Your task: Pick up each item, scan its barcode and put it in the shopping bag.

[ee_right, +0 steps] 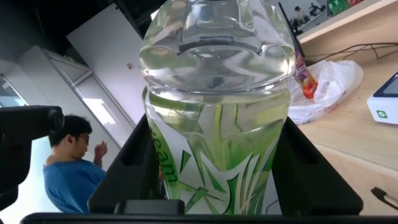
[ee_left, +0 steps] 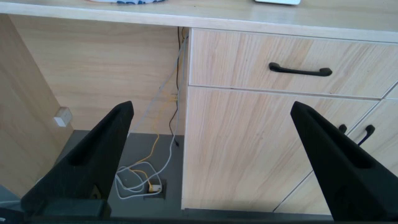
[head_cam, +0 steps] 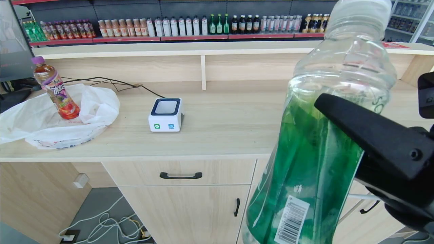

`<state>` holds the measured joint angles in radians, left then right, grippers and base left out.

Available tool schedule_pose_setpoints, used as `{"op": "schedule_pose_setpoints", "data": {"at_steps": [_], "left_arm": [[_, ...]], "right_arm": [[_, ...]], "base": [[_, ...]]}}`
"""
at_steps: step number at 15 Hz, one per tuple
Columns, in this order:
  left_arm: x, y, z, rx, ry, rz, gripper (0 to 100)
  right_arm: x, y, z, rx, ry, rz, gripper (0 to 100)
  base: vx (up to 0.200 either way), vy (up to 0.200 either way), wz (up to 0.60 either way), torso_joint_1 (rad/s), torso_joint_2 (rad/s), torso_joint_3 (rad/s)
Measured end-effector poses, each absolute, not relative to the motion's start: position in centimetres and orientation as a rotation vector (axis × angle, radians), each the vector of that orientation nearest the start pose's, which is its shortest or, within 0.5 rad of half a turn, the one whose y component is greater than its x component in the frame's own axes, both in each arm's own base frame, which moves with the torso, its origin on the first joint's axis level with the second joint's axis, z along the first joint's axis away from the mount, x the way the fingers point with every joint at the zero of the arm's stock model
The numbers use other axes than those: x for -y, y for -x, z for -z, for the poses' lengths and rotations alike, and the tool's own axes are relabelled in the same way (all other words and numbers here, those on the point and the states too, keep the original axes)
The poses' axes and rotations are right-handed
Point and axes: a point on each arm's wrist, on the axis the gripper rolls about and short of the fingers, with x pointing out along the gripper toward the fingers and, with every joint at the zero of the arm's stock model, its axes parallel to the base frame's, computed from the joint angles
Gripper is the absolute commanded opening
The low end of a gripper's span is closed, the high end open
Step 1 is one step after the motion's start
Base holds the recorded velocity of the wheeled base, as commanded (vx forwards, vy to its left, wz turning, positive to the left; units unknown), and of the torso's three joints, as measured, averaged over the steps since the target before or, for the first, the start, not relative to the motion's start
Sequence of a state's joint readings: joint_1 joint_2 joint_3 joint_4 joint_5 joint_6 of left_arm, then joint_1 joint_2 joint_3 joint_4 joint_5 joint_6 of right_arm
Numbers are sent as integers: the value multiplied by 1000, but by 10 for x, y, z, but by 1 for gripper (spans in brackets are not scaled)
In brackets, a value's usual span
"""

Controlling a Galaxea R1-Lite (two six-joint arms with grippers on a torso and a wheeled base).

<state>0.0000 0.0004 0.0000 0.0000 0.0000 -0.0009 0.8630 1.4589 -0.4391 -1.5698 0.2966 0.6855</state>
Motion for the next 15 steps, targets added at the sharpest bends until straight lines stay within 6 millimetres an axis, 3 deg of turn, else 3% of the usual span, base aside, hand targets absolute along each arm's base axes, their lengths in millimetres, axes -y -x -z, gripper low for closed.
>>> {"op": "schedule_pose_setpoints", "data": {"at_steps": [4,10,15], "left_arm": [[0,23,-75,0,1,0,100],[0,23,-75,0,1,0,100],[0,23,-75,0,1,0,100]], "right_arm": [[-162,-129,-231,153,-649,-1311,0],[-150,-124,-194,171,-362,-1215,0],[-141,-129,-175,194,-204,-918,0]], "base": [[0,0,0,0,0,0],[0,0,0,0,0,0],[0,0,0,0,0,0]]}}
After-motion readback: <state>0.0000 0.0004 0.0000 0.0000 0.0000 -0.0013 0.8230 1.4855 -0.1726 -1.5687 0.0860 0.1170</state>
